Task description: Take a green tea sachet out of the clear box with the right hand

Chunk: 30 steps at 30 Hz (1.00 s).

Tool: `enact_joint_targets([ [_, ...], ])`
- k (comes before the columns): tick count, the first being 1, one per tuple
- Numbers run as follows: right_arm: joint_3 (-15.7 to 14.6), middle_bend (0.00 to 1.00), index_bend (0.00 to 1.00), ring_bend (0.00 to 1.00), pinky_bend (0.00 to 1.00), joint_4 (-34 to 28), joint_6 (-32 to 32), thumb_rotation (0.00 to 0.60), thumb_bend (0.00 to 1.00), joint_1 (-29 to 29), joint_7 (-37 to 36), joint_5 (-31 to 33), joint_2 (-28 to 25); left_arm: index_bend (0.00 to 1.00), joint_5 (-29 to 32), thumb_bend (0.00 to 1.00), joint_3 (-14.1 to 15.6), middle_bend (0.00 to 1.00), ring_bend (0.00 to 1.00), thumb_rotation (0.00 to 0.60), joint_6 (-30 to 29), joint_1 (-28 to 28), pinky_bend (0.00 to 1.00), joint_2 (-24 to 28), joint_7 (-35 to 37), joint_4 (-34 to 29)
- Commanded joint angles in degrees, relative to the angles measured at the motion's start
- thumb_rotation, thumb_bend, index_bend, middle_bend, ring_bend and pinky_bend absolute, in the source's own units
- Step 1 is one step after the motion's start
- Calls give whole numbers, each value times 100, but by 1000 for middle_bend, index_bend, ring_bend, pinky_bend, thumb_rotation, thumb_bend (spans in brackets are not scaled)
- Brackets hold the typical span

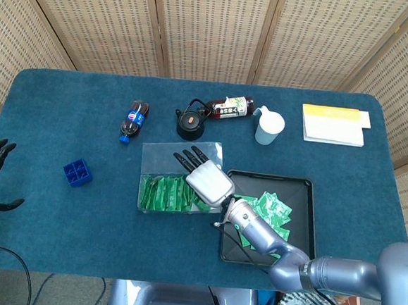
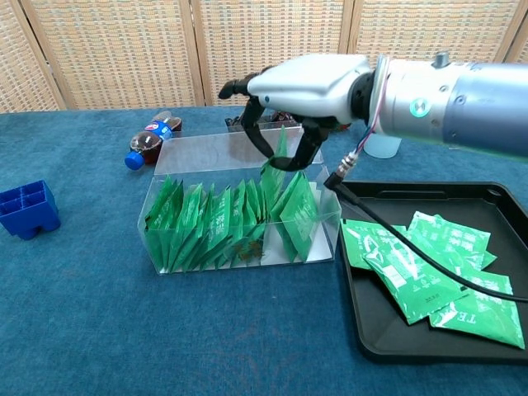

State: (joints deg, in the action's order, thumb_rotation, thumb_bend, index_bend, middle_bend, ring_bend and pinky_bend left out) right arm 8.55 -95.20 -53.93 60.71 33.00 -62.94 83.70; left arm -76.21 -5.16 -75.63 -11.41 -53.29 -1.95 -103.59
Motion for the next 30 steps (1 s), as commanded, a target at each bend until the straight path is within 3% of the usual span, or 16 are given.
enact_joint_targets([
  [1,57,103,654,0,0,-261,-150,600,557,-85,51,-110,-224,0,-3,113,-3,0,0,600,-2,0,0,5,11,0],
  [14,100,104,654,0,0,-1332,-634,600,557,-536,175,-365,-1405,0,-24,113,5,0,0,600,-9,5,0,9,35,4],
  [21,-235,104,654,0,0,-1701,-865,600,557,-1076,-140,-807,-2132,0,-77,113,26,0,0,600,-48,28,0,18,33,-23],
  [23,-584,104,654,0,0,-1664,-1017,600,557,-1467,-398,-1118,-2391,0,-110,113,36,0,0,600,-68,36,0,21,27,-40],
  [30,-1037,104,654,0,0,-1013,-1231,600,557,-2065,-1241,-1850,-2357,0,-167,113,58,0,0,600,-106,55,0,18,-1,-54],
])
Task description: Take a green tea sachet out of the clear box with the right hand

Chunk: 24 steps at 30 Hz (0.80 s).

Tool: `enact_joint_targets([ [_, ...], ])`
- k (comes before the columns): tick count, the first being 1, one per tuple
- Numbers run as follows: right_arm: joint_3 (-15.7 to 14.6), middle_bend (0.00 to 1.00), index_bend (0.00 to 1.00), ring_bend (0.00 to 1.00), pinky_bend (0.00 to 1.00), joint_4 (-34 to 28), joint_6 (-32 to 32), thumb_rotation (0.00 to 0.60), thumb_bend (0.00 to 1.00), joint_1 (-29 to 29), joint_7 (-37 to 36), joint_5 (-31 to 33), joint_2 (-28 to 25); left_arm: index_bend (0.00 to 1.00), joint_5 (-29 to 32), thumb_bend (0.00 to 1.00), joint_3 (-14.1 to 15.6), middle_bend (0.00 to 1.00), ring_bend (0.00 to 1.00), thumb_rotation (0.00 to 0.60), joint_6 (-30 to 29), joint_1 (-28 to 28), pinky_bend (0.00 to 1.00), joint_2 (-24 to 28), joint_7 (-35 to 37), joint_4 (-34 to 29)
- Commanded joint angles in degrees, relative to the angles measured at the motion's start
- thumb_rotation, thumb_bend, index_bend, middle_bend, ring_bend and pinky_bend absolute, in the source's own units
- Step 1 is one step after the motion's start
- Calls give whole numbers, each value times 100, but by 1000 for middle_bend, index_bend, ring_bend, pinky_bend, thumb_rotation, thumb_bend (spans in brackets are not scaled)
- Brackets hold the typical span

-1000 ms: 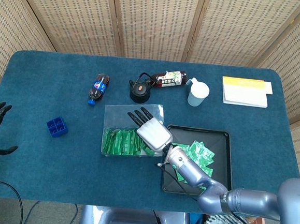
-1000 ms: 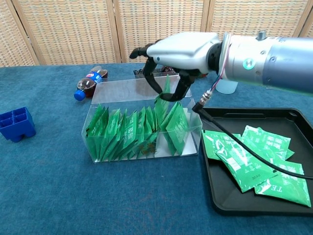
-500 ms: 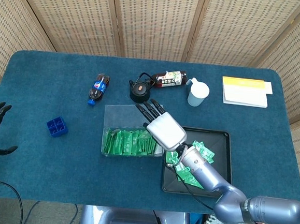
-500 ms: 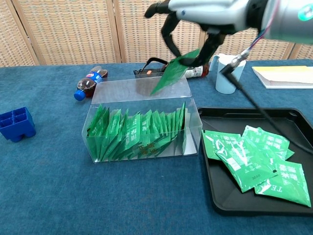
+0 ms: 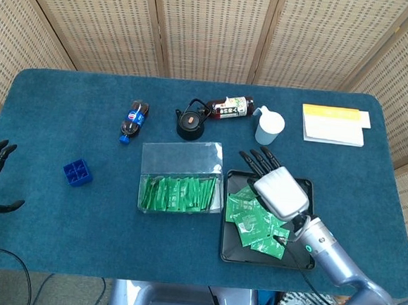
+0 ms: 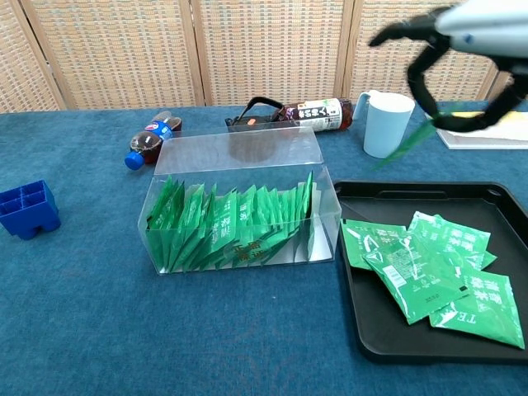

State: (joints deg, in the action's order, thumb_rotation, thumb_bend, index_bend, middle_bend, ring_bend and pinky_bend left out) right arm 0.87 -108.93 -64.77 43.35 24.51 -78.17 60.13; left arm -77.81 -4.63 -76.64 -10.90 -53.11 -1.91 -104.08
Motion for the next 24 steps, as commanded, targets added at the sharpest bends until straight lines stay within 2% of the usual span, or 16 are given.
enact_joint_targets([
  [1,-311,104,654,0,0,471,-182,600,557,-397,-492,-419,39,0,-11,113,7,0,0,600,-12,8,0,0,-12,-9],
  [6,-428,101,647,0,0,866,-328,600,557,-642,-920,-781,186,0,-21,114,15,0,0,600,-42,23,0,-7,-47,-27],
  [7,-436,92,606,0,0,907,-350,600,556,-670,-974,-827,200,0,-22,114,16,0,0,600,-46,26,0,-8,-52,-31],
  [8,-446,83,556,0,0,966,-382,600,544,-707,-1051,-898,216,0,-25,114,19,0,0,600,-52,29,0,-10,-61,-35],
  [9,-457,65,447,0,0,1021,-412,600,491,-740,-1124,-972,227,0,-29,113,20,0,0,600,-54,29,0,-12,-72,-40],
  [10,-460,43,325,0,0,1058,-434,600,402,-760,-1170,-1021,233,0,-30,113,23,0,0,600,-56,31,0,-14,-79,-43],
  [13,-452,2,110,0,0,1172,-510,600,152,-827,-1294,-1142,245,0,-38,113,30,0,0,600,-54,30,0,-23,-108,-48],
  [15,-431,0,61,0,0,1211,-597,600,86,-879,-1344,-1221,220,0,-47,113,35,0,0,600,-55,30,0,-27,-127,-54],
  [17,-406,0,49,0,0,1184,-763,600,72,-963,-1383,-1343,151,0,-50,113,34,0,0,600,-71,37,0,-27,-129,-54],
  [20,-405,0,49,0,0,1009,-1551,600,71,-1380,-1482,-1674,-19,0,-56,112,28,0,0,600,-100,50,0,-22,-105,-41],
  [24,-419,0,48,0,0,1119,-2326,600,44,-1981,-1597,-1678,145,0,-99,114,39,0,0,600,-132,62,0,-41,-135,-28],
])
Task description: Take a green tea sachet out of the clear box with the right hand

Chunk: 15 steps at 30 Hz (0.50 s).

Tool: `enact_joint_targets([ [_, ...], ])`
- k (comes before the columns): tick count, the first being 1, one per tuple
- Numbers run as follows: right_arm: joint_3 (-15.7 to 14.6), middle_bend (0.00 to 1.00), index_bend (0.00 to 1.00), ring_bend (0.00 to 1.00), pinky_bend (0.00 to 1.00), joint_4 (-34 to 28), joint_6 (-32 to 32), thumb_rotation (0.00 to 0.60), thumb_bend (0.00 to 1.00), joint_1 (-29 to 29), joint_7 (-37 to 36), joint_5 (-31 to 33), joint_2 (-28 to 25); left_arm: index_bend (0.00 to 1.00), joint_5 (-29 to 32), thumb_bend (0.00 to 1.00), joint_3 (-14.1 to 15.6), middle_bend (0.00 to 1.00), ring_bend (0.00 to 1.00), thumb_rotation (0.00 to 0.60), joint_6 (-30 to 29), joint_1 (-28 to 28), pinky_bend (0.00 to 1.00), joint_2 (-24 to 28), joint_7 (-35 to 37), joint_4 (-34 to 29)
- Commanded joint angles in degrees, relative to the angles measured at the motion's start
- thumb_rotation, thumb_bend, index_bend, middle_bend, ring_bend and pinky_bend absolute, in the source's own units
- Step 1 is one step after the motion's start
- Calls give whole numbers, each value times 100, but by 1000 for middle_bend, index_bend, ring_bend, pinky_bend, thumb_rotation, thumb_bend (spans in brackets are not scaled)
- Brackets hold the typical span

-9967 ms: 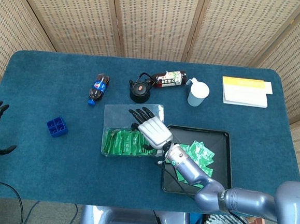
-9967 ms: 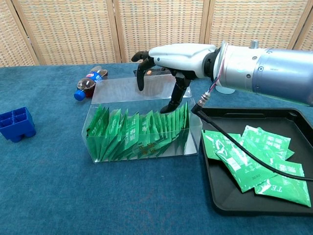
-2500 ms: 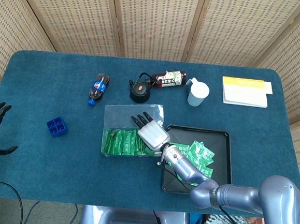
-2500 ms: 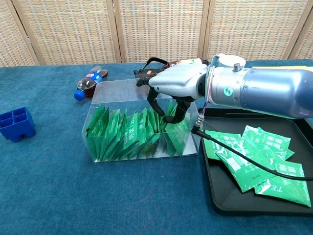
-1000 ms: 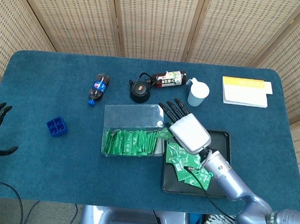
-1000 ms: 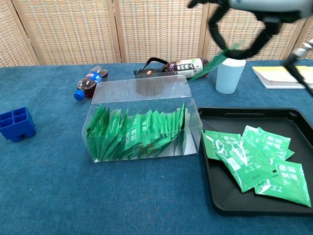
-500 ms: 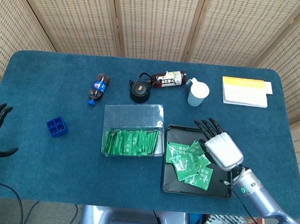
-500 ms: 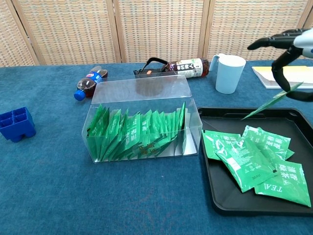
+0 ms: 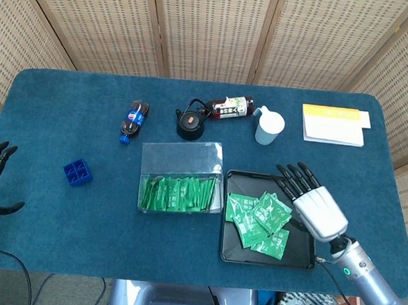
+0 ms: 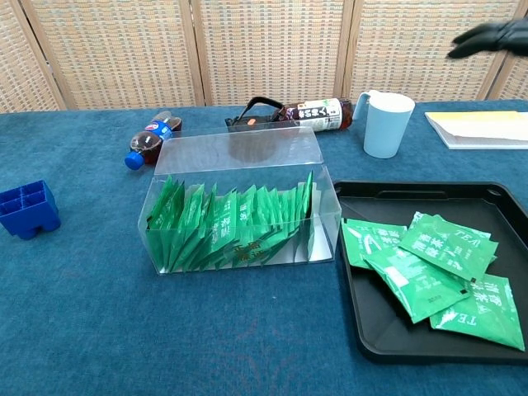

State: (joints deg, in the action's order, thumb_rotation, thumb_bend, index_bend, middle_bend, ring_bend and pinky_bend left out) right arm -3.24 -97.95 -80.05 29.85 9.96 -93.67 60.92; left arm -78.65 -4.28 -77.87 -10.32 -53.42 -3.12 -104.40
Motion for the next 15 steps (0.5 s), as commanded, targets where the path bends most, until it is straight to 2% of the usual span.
enact_joint_targets([
  [1,-18,0,39,0,0,60,-911,600,25,-771,-147,-56,131,0,-29,113,9,0,0,600,-16,4,0,-17,-29,2],
  [5,-31,0,1,0,0,171,-1156,600,0,-1141,-188,156,357,0,-95,112,21,0,0,600,-72,19,0,-49,-74,10],
  [9,22,0,0,0,0,565,-1523,600,0,-1620,-26,418,807,0,-203,113,53,0,0,600,-192,71,0,-100,-130,24],
  [15,128,0,0,0,0,868,-1513,600,0,-1834,138,598,1059,0,-244,113,71,0,0,600,-282,122,0,-136,-183,22],
])
